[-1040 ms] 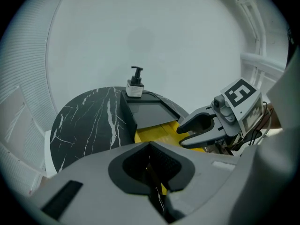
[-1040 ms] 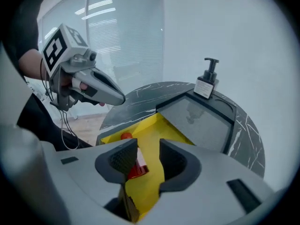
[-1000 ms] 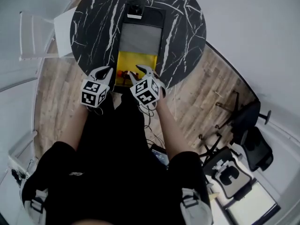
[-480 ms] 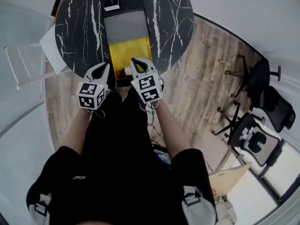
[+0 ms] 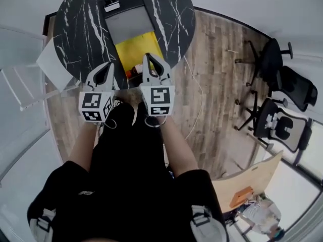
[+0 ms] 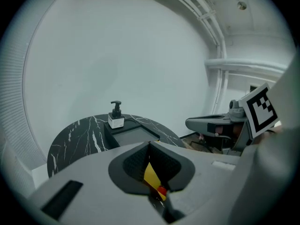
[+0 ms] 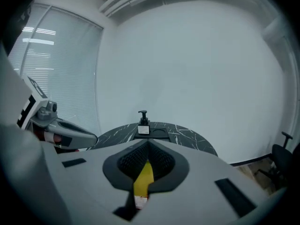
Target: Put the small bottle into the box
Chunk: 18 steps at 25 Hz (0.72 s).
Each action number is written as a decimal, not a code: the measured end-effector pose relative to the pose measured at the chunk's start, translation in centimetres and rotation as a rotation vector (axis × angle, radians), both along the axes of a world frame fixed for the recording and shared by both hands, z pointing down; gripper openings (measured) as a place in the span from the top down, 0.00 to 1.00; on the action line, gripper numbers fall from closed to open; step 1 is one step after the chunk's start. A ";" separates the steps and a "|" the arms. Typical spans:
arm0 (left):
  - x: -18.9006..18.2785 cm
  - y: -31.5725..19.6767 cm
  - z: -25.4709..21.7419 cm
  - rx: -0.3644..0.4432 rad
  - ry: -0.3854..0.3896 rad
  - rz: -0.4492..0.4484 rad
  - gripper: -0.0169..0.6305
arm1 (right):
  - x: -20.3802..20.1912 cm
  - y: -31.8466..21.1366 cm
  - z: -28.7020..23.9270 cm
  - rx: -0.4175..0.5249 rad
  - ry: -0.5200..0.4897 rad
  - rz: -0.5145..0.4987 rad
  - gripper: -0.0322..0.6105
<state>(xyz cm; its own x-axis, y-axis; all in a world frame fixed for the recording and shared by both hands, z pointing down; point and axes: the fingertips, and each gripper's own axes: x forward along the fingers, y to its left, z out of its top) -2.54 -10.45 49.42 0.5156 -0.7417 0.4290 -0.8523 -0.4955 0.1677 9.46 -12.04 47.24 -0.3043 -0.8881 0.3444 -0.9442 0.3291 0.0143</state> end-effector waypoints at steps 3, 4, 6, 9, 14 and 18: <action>-0.2 1.0 -2.4 0.046 0.003 -0.012 0.97 | 0.0 1.2 -3.1 0.060 0.007 0.021 0.96; -0.1 1.1 -3.3 0.066 0.002 -0.018 0.97 | 0.1 1.3 -4.2 0.082 0.008 0.022 0.95; 0.1 1.3 -5.3 0.112 0.002 -0.030 0.97 | 0.1 1.7 -6.2 0.123 0.007 0.015 0.96; 0.2 2.2 -8.7 0.178 0.009 -0.056 0.97 | 0.3 2.8 -9.2 0.185 -0.003 0.006 0.96; 0.9 3.5 -14.0 0.269 0.020 -0.082 0.97 | 1.9 5.1 -14.3 0.273 -0.007 0.023 0.96; 1.7 4.4 -15.9 0.312 0.008 -0.093 0.97 | 2.3 6.4 -16.5 0.298 -0.032 0.015 0.96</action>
